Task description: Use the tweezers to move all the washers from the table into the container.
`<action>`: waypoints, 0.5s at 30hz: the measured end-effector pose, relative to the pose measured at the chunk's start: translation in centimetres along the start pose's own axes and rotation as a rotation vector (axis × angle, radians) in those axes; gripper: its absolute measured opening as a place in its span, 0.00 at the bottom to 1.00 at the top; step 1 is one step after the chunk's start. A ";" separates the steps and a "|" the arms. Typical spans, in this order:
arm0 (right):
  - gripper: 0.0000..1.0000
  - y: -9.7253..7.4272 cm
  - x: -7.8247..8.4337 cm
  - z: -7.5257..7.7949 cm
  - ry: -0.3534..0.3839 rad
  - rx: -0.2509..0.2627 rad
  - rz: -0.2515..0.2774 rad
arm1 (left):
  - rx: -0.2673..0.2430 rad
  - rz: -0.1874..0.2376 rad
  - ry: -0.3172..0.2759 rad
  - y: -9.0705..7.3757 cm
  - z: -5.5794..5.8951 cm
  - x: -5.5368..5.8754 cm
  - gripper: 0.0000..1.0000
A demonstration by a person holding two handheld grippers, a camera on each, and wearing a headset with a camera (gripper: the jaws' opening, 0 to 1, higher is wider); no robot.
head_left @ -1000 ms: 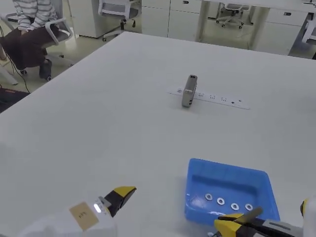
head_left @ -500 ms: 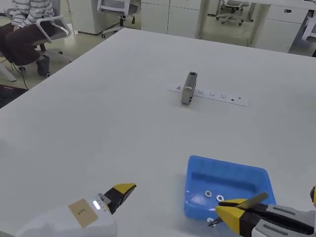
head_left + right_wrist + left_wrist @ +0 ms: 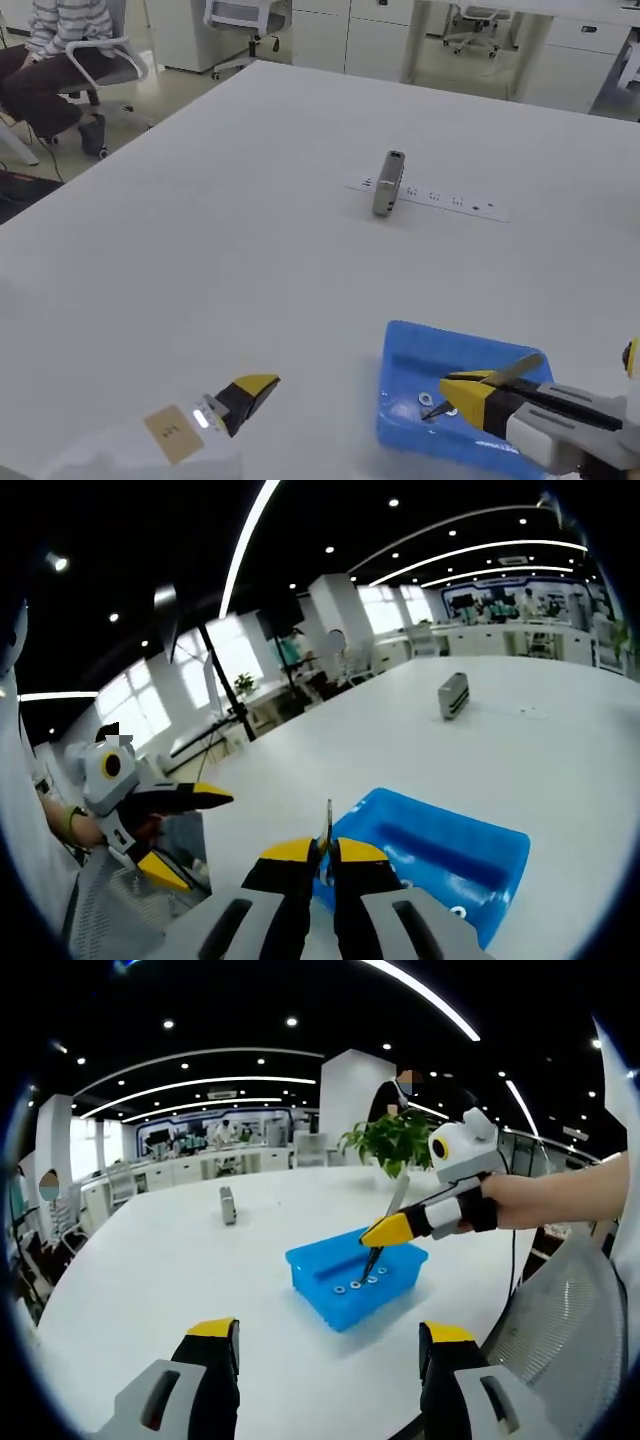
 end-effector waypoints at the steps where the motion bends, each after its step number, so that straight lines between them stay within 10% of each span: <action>1: 0.03 0.1 0.0 0.1 0.007 0.001 -0.003 | 0.000 0.000 0.002 0.0 0.0 0.0 0.74; 15: 0.03 2.7 0.3 1.6 -0.002 -0.004 -0.038 | 0.008 0.001 0.003 0.0 0.1 0.0 0.74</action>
Point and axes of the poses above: the centre of the closed fingertips' face, and the gripper's own axes: y roughly forward along the fingers, z roughly to its right, x roughly out of its underside, the point moved 8 cm from there along -y, roughly backward along the fingers, and after that the axes turned 10 degrees about z, right-handed, at the moved point
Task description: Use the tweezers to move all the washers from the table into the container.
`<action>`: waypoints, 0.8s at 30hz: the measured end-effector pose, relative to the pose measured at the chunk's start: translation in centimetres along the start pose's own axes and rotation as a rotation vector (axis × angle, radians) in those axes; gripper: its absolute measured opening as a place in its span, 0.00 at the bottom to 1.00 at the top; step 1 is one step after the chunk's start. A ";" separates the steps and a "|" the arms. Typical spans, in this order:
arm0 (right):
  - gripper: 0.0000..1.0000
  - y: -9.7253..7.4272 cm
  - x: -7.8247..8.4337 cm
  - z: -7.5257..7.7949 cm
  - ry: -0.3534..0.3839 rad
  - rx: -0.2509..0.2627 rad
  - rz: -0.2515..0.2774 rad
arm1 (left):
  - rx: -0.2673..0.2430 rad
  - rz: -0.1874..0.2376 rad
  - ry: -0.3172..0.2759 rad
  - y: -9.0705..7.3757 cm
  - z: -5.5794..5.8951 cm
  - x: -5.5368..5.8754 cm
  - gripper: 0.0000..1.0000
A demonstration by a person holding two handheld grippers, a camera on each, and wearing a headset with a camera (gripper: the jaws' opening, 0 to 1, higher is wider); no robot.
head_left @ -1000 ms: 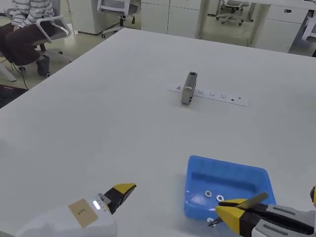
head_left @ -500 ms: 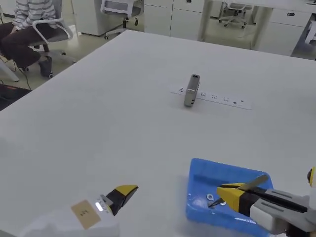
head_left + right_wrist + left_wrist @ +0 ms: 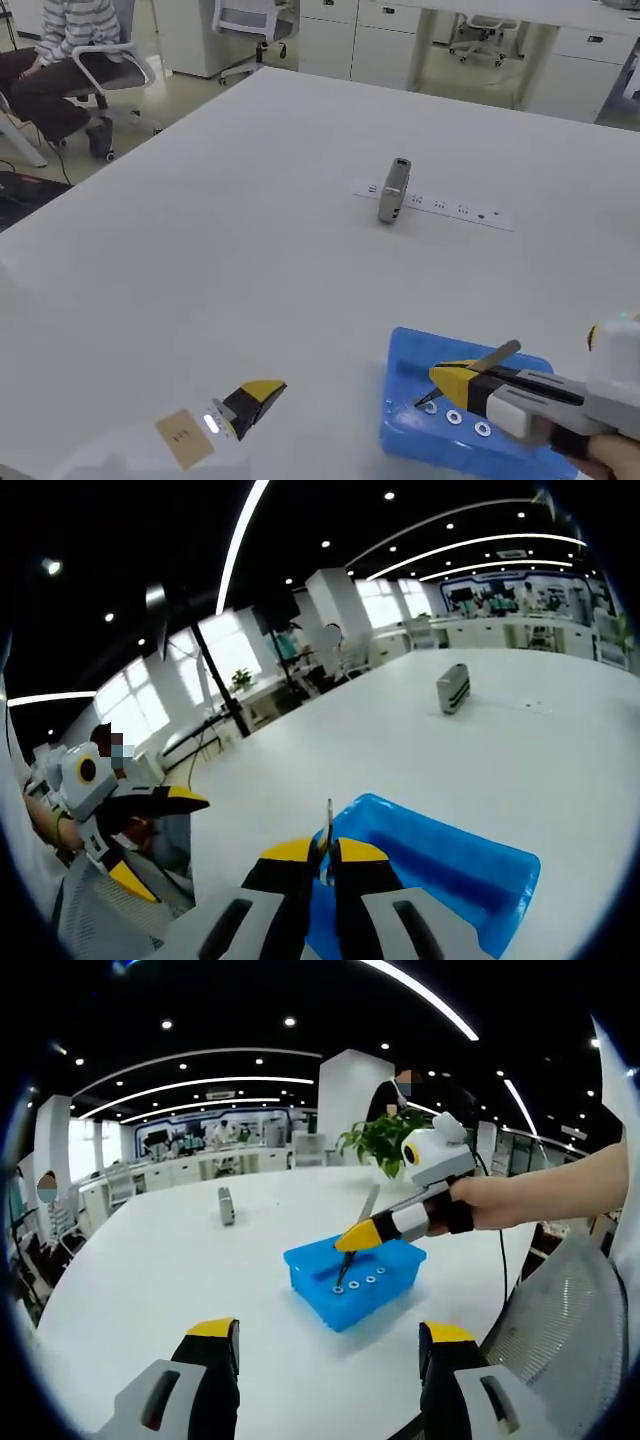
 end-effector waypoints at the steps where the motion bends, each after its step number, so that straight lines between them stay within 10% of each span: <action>1: 0.03 0.2 0.1 0.0 -0.001 0.001 -0.005 | 0.000 0.000 0.000 0.0 0.0 0.0 0.74; 24: 0.03 3.1 1.3 1.4 -0.080 0.032 -0.109 | -0.012 0.005 -0.007 -0.1 -0.1 0.0 0.73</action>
Point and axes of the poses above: the centre of the closed fingertips' face, and the gripper's own axes: y roughly forward along the fingers, z roughly to its right, x roughly out of its underside, the point moved 8 cm from there along -y, roughly backward along the fingers, and after that the axes turned 10 degrees about z, right-handed, at the moved point
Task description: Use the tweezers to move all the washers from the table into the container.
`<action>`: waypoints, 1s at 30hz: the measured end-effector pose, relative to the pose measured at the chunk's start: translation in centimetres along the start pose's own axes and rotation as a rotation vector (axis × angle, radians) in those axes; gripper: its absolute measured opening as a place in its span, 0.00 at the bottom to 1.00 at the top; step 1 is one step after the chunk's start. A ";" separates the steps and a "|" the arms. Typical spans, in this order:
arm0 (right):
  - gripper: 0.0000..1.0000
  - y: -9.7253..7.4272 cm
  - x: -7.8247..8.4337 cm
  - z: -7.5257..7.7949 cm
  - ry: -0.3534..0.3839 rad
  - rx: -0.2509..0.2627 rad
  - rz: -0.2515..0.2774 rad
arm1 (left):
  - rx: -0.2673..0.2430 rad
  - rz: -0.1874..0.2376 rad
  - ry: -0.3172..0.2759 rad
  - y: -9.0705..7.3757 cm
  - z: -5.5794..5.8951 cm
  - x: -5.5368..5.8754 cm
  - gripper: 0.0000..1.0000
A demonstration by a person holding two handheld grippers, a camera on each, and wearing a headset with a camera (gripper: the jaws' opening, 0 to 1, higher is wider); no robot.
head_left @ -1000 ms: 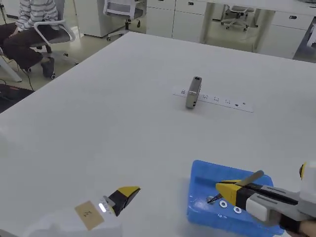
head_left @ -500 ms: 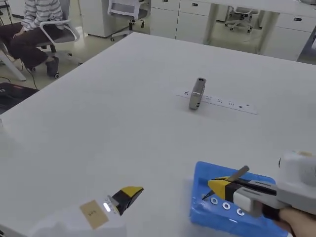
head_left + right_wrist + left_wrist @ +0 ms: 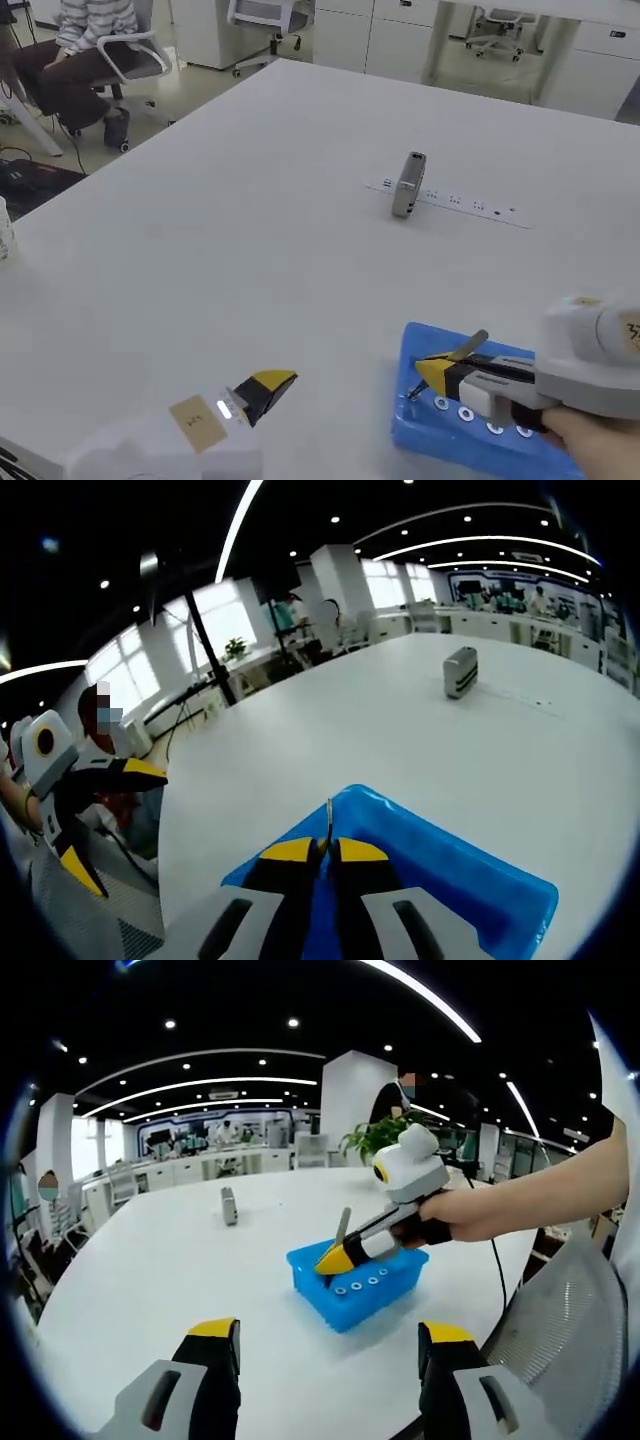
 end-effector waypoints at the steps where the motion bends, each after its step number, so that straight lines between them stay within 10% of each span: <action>1: 0.03 0.0 0.0 0.0 0.000 0.000 0.001 | -0.001 -0.001 0.000 0.0 0.0 0.0 0.73; 30: 0.03 -3.7 -1.2 -1.8 -0.142 -0.008 0.018 | 0.019 -0.008 0.000 0.1 0.2 0.1 0.73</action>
Point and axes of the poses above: the centre of the closed fingertips' face, and the gripper's own axes: y roughly forward along the fingers, z roughly to its right, x roughly out of its underside, the point moved 8 cm from there along -y, roughly backward along the fingers, and after that the axes turned 10 degrees about z, right-handed, at the moved point
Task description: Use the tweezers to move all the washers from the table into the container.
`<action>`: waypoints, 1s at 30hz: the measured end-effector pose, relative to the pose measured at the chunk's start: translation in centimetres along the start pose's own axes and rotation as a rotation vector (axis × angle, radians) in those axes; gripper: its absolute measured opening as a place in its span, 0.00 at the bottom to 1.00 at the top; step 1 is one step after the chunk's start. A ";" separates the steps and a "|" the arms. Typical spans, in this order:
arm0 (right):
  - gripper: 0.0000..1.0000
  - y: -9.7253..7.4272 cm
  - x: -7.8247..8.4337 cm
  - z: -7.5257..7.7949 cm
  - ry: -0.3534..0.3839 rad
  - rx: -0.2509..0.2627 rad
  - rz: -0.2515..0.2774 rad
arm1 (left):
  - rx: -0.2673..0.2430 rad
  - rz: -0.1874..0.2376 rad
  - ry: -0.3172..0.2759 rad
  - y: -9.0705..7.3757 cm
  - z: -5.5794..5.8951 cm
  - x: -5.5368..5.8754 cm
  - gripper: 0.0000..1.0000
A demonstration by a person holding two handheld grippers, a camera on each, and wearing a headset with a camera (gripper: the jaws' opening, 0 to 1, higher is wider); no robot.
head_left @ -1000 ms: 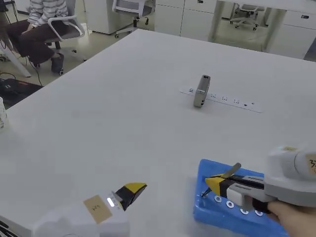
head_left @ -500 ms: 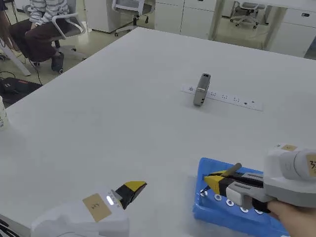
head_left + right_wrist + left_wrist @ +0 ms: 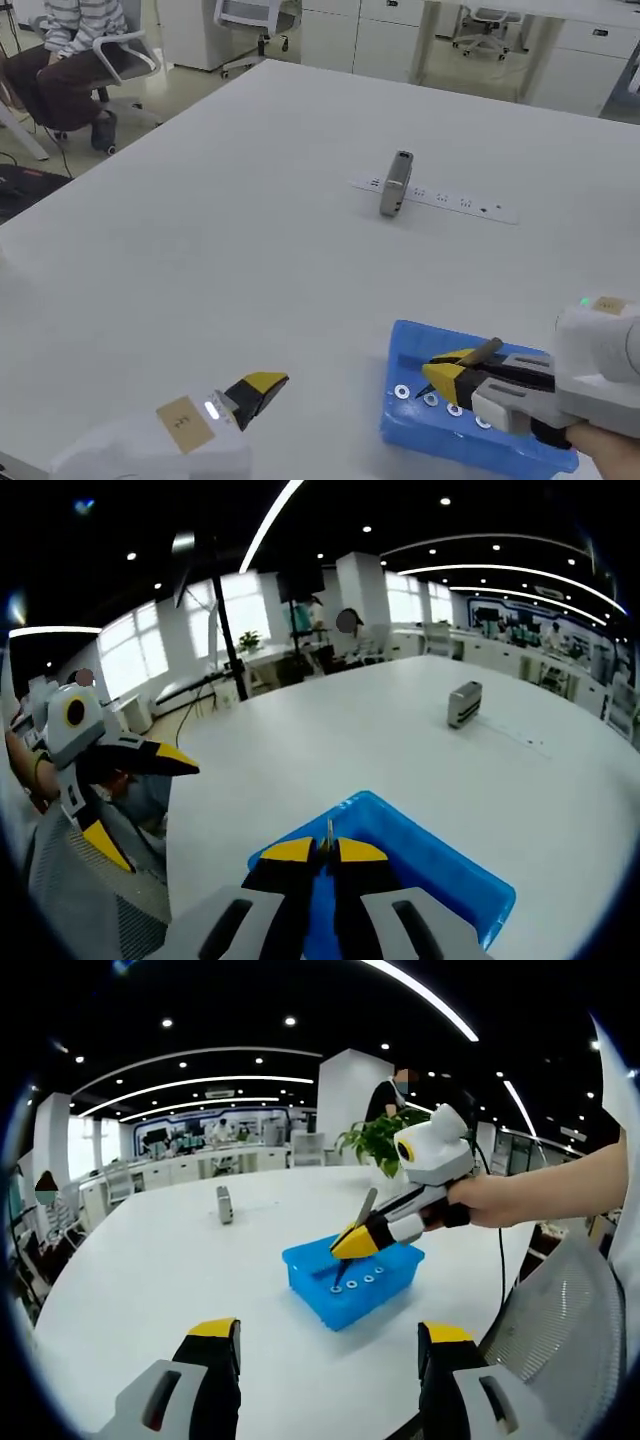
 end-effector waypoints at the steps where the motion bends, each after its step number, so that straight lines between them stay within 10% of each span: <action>1: 0.03 -0.4 -0.1 -0.1 -0.007 0.002 0.003 | 0.005 -0.002 0.002 0.0 0.1 0.0 0.73; 17: 0.03 -5.0 -0.4 -3.0 -0.047 0.020 0.053 | 0.078 -0.039 0.001 0.3 0.8 0.4 0.69; 30: 0.03 -7.2 3.1 -5.1 -0.046 0.062 -0.008 | 0.178 -0.115 0.000 0.5 2.0 1.1 0.60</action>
Point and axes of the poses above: the centre of the closed fingertips' face, and the gripper's own axes: y roughly forward along the fingers, z roughly to its right, x roughly out of its underside, the point moved 8 cm from there along -y, roughly backward along the fingers, and after that the axes turned 10 degrees about z, right-handed, at the moved point
